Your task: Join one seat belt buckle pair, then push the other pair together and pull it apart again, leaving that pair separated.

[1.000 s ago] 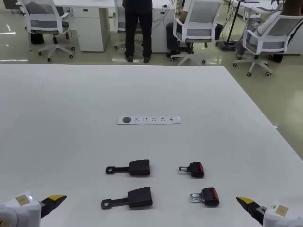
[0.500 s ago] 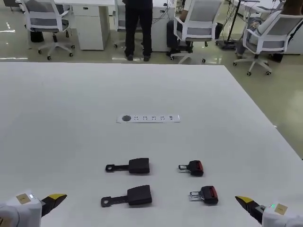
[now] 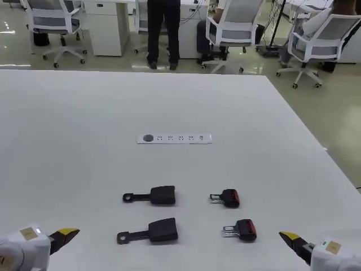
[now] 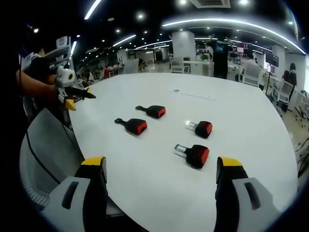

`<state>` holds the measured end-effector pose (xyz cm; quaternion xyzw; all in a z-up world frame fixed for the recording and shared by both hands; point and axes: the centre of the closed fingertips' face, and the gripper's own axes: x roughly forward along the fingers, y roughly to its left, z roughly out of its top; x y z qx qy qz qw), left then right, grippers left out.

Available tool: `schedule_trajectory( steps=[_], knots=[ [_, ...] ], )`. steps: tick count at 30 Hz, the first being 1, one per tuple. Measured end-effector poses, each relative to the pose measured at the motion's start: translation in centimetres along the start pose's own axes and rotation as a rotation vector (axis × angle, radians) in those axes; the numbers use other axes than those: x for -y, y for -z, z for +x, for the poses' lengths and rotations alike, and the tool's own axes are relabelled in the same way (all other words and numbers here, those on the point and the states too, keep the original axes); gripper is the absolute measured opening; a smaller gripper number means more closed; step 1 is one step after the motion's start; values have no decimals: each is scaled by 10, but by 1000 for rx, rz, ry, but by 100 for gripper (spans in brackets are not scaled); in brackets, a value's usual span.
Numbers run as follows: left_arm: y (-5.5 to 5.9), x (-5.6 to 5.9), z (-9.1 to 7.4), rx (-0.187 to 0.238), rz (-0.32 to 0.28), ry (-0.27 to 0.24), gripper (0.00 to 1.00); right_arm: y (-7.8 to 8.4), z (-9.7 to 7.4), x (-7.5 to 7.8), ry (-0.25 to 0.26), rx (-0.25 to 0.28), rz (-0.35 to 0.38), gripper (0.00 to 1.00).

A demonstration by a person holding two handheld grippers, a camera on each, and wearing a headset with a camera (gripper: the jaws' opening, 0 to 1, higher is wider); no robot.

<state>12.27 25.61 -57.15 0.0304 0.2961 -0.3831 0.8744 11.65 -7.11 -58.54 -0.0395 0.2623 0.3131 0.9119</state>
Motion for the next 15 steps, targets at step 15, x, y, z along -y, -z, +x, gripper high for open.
schedule_trajectory(
  steps=[15],
  knots=[
    [-8, 0, 14, -13, 15, 9, 94, -3, 3, 11, -4, -15, -17, 93]
  ],
)
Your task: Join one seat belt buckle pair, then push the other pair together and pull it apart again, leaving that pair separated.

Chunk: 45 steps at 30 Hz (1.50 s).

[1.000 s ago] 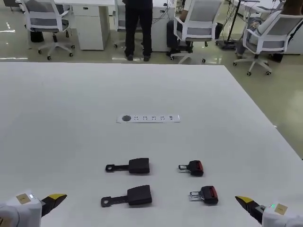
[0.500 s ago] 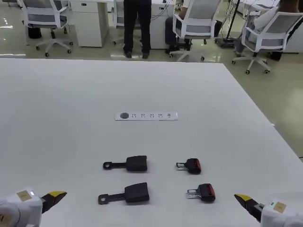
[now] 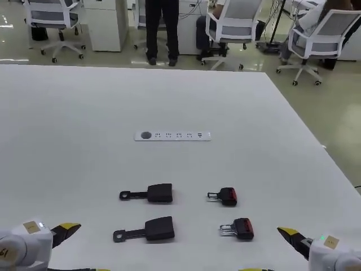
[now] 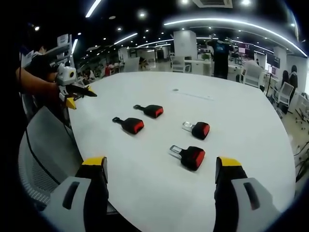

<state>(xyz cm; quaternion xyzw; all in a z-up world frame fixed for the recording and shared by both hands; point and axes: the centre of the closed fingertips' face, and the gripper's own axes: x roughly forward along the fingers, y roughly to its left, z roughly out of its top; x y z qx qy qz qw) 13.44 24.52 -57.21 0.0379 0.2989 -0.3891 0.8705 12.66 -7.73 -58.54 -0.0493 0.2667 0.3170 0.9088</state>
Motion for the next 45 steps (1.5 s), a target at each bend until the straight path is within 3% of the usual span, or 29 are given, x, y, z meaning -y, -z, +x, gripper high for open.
schedule_trajectory(
  steps=[24, 35, 39, 45],
  knots=[
    [-13, 5, 39, -23, 10, 34, 93, 2, 25, 26, -16, -33, -1, 90],
    [-10, -3, 58, -46, 12, 51, 92, 5, 38, 37, -23, -51, 12, 89],
    [-16, -2, 64, -51, 19, 58, 92, 8, 44, 44, -29, -62, 8, 89],
    [-15, -2, 75, -56, 23, 68, 91, 7, 51, 50, -36, -71, 3, 88]
  ],
)
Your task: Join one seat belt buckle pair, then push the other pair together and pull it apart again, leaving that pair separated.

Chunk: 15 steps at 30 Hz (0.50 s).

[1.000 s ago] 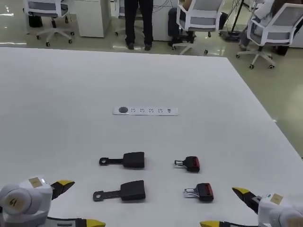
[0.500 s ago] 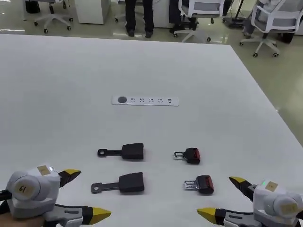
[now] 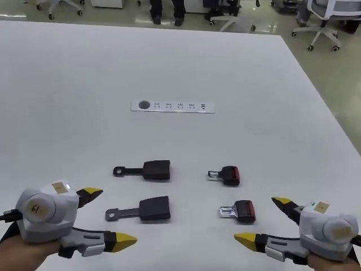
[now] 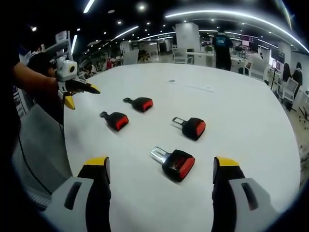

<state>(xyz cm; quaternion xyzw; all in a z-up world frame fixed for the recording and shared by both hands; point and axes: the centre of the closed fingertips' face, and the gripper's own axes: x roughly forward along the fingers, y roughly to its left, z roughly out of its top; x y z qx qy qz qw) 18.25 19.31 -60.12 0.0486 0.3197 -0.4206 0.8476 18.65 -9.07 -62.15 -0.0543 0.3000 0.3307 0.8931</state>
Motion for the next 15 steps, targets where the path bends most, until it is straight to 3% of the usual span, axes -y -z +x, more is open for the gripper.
schedule_trajectory(
  steps=[6, 12, 15],
  knots=[
    [-1, 0, 12, -12, -4, 13, 91, 4, 8, 2, -16, -25, -15, 88],
    [-1, -2, 24, -11, 31, 24, 91, 6, 16, 7, -25, -60, -48, 87],
    [3, -4, 28, -30, 27, 33, 90, 8, 19, 10, -32, -69, -52, 86]
  ],
)
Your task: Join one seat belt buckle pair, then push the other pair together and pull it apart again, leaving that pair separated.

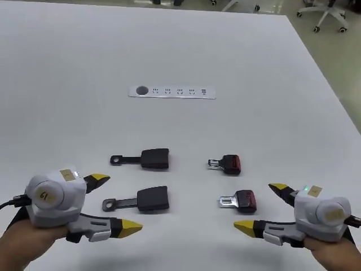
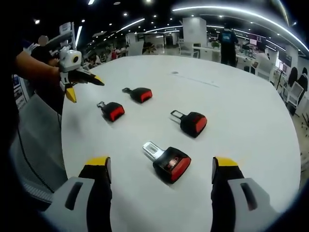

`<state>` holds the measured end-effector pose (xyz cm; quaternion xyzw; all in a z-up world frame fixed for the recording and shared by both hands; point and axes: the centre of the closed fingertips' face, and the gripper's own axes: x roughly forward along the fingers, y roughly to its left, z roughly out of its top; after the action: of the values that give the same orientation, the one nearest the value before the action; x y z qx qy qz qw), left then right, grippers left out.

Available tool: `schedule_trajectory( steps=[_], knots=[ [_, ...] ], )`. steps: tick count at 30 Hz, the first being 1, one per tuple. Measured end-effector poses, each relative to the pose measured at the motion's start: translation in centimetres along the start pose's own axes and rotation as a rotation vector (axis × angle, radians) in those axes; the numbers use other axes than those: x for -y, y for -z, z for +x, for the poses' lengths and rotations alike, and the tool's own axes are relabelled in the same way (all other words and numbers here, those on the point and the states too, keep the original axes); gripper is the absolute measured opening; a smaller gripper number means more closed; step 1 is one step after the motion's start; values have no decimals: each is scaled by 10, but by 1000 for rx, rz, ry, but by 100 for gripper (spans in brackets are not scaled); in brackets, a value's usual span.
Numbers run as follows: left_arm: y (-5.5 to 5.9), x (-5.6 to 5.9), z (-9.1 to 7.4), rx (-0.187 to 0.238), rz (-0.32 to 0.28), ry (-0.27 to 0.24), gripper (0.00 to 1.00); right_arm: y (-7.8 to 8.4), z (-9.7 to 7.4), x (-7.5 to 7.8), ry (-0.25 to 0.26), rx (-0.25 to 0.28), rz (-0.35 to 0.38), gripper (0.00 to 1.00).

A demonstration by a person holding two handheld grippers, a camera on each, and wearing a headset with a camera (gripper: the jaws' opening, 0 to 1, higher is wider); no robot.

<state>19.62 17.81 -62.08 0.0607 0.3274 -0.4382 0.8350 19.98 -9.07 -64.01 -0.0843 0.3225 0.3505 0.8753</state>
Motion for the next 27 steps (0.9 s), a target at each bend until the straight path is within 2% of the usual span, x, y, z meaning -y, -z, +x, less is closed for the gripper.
schedule_trajectory(
  steps=[9, 12, 16, 22, 24, 27],
  knots=[
    [-2, -4, 16, -16, 2, 28, 88, 4, 13, 9, -34, -28, -15, 85],
    [0, -5, 21, -33, 12, 38, 88, 3, 15, 13, -45, -33, -22, 84],
    [-2, -4, 27, -32, 29, 52, 86, 4, 20, 14, -72, -59, -47, 84],
    [4, -7, 39, -47, 58, 84, 85, 4, 29, 11, -135, -82, -81, 84],
    [2, -4, 43, -51, 63, 105, 84, 4, 30, 8, -157, -92, -94, 83],
    [4, -5, 49, -68, 96, 118, 82, 9, 33, 6, -192, -112, -115, 83]
  ],
)
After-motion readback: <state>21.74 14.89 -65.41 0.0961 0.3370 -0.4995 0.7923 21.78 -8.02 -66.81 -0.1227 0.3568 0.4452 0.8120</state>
